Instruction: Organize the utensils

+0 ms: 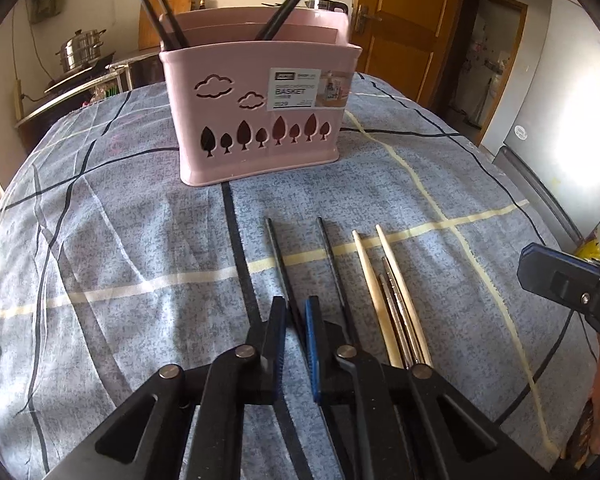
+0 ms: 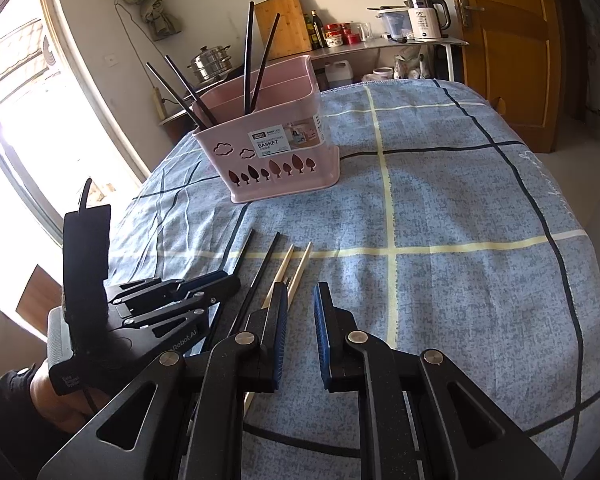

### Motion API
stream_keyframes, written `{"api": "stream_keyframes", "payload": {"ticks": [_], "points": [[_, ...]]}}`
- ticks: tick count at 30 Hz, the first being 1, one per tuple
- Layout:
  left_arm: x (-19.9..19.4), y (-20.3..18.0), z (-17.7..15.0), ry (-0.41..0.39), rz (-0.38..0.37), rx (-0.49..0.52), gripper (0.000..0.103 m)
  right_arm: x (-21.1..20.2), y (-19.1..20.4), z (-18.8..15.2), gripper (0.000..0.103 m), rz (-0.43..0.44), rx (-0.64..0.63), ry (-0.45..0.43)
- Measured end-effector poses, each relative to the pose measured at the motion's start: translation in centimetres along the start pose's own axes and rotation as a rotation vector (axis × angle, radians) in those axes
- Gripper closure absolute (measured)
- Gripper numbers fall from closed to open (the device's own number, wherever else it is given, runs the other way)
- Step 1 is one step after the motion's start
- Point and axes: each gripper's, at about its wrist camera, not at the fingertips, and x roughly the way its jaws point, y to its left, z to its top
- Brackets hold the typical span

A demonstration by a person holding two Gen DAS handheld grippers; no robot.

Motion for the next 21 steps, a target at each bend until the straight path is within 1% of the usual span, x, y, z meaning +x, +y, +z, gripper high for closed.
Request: {"api": "stream_keyframes", "payload": {"ticks": [6, 10, 12, 15, 18, 21], "points": [[-0.8, 3.0, -0.5, 0.001, 0.034, -0.060, 0.096, 0.7, 0.6, 0.4, 0.089, 0.018, -0.010, 0.006], [-1.6, 5.4, -1.0, -0.004, 0.053, -0.109, 0.097, 2.1, 1.8, 0.9, 0.089, 0.048, -0.031, 0.023], [-1.9, 6.3, -1.2, -0.003, 0.084, -0.123, 0.097, 3.0, 2.4, 1.1, 0.089, 0.061, -0.039, 0.036], [-2.3, 7.9, -1.4, -0.003, 0.089, -0.164, 0.097, 4.8, 3.3, 1.3, 0.089, 0.075, -0.049, 0.070], [-2.6, 9.0, -1.6, -0.004, 0.103, -0.181, 0.097, 6.7, 3.9, 1.2, 0.089, 0.070, -0.053, 0.113], [-2.8, 9.9, -1.8, -0.002, 0.091, -0.198, 0.097, 8.1, 4.2, 1.1, 0.089, 0.056, -0.056, 0.151]]}}
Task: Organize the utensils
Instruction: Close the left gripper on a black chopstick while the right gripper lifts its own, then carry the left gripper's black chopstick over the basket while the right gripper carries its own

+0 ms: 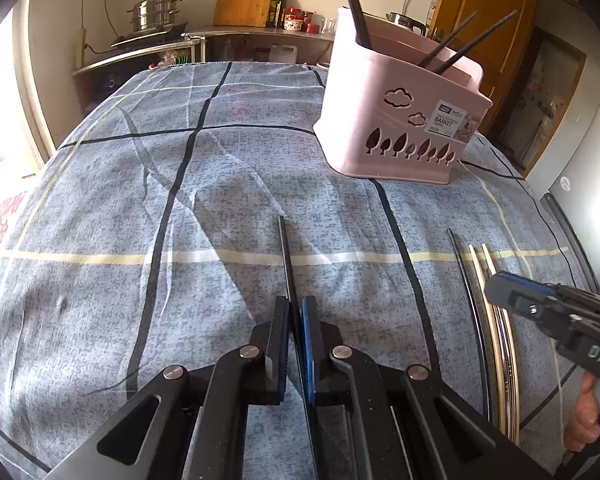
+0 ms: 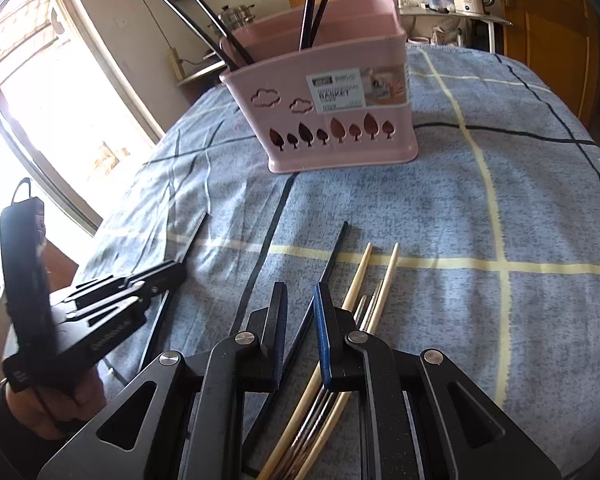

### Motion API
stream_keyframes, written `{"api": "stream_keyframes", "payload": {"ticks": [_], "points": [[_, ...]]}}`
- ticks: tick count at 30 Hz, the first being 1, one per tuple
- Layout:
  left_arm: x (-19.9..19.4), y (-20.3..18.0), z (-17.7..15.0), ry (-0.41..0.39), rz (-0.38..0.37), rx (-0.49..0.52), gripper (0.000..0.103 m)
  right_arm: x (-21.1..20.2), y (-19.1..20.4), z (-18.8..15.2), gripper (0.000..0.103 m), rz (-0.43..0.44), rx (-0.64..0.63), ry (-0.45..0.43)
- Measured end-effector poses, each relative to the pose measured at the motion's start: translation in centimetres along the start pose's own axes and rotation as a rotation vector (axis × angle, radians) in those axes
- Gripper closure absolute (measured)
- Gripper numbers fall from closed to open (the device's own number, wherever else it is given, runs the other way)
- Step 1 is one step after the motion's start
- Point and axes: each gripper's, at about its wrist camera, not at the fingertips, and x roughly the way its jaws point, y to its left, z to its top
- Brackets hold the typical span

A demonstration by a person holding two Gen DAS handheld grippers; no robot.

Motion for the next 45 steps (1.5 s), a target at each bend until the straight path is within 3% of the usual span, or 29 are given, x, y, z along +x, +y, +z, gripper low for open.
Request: {"api": "stream_keyframes", "payload": {"ticks": [8, 15, 18, 22, 29, 45], "points": [[0.3, 0.8, 0.7, 0.018, -0.034, -0.029, 0.097, 2.1, 0.3, 0.1, 0.089, -0.052, 0.012, 0.059], [1.4, -0.1, 2.0, 0.044, -0.011, 0.025, 0.093, 2.7, 0.9, 1.1, 0.089, -0.066, 0.006, 0.075], [1.6, -0.6, 2.2, 0.043, -0.003, 0.048, 0.092, 3.1, 1.1, 1.4, 0.095, -0.080, -0.003, 0.081], [1.6, -0.6, 2.4, 0.055, 0.009, 0.044, 0.097, 2.9, 1.0, 1.7, 0.097, -0.043, 0.012, 0.089], [0.0, 0.3, 3.1, 0.031, -0.025, 0.002, 0.098, -0.1, 2.0, 2.8, 0.097, 0.008, -0.013, 0.009], [-9.3, -1.1, 9.3, -0.215, -0.097, 0.025, 0.099, -8.1, 3.8, 7.3, 0.098, 0.049, -0.074, -0.226]]}}
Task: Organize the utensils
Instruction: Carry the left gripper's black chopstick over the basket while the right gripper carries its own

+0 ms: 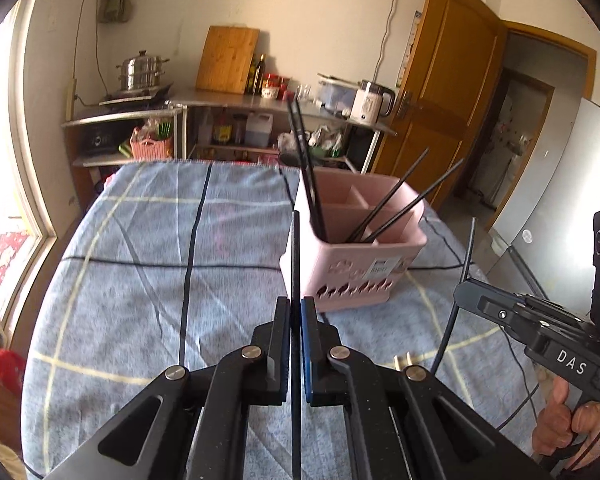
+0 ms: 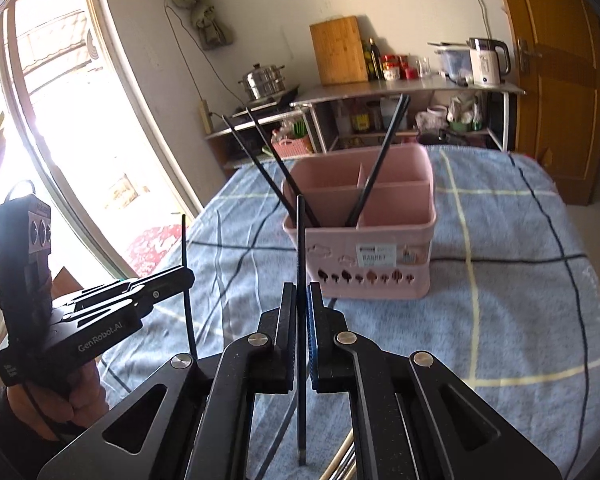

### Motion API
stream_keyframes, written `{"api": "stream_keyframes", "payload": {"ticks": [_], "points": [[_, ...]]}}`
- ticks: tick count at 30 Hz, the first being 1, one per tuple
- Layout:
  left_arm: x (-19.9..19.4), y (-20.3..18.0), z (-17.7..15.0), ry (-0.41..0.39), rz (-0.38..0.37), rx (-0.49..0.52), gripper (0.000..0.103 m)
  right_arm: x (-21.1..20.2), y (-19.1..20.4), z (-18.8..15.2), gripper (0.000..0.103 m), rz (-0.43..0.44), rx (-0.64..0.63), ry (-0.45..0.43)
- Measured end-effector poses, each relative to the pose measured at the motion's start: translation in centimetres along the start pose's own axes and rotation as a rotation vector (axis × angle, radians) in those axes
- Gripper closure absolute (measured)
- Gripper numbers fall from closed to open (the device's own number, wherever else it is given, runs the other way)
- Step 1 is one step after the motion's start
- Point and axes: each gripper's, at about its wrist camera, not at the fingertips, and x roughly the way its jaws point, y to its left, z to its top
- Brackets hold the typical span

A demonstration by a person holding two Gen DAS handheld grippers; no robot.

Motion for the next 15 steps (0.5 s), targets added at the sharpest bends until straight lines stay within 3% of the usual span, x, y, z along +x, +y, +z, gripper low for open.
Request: {"api": "stream_keyframes", "payload": {"ticks": [7, 15], "points": [[-1.7, -0.9, 1.4, -0.060, -0.012, 0.015, 0.099, -1.3, -0.4, 1.2, 0.098, -0.006, -0.007, -0.057], [-2.8, -1.0, 0.4, -0.063, -0.014, 0.009, 0.099, -2.2, -0.8, 0.2, 0.098, -0.006, -0.001, -0.053]]}}
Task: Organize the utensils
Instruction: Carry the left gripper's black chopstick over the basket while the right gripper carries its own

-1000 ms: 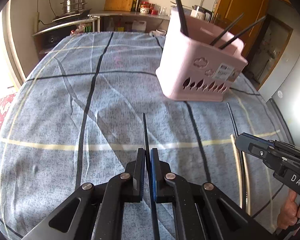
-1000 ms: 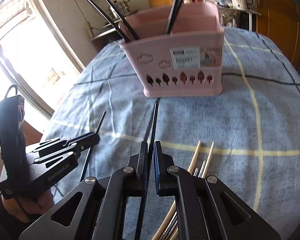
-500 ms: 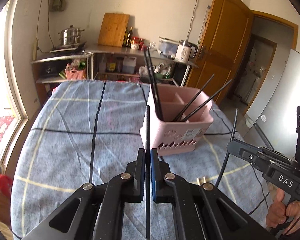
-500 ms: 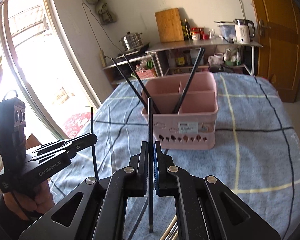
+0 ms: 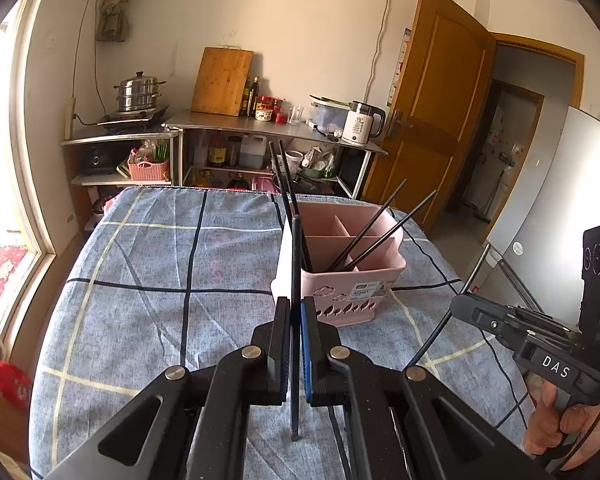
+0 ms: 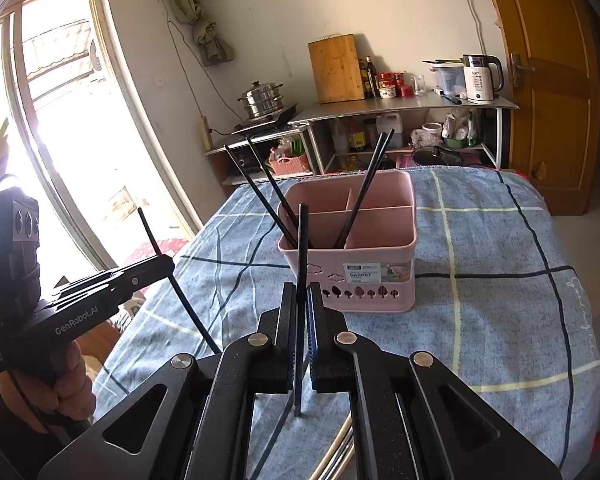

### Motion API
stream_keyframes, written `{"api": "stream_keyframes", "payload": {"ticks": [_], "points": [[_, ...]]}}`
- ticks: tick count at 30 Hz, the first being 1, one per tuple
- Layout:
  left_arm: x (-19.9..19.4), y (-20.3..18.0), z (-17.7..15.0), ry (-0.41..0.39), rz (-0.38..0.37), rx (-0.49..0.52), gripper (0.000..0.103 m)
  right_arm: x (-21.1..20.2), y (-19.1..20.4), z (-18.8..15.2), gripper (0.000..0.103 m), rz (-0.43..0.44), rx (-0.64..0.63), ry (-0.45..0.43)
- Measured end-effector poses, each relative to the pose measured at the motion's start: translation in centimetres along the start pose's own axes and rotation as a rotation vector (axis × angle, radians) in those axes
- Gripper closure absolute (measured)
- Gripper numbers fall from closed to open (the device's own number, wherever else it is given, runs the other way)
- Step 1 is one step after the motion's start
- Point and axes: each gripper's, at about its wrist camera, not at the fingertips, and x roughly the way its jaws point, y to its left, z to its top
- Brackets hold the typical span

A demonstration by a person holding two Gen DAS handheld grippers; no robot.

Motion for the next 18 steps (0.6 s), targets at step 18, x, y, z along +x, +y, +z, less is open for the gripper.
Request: {"api": "stream_keyframes", "payload": {"ticks": [18], "points": [[-4.7, -1.4, -2.8, 0.021, 0.007, 0.005, 0.098, -2.9, 0.5, -1.7, 0.098, 0.001, -0.018, 0.018]]}}
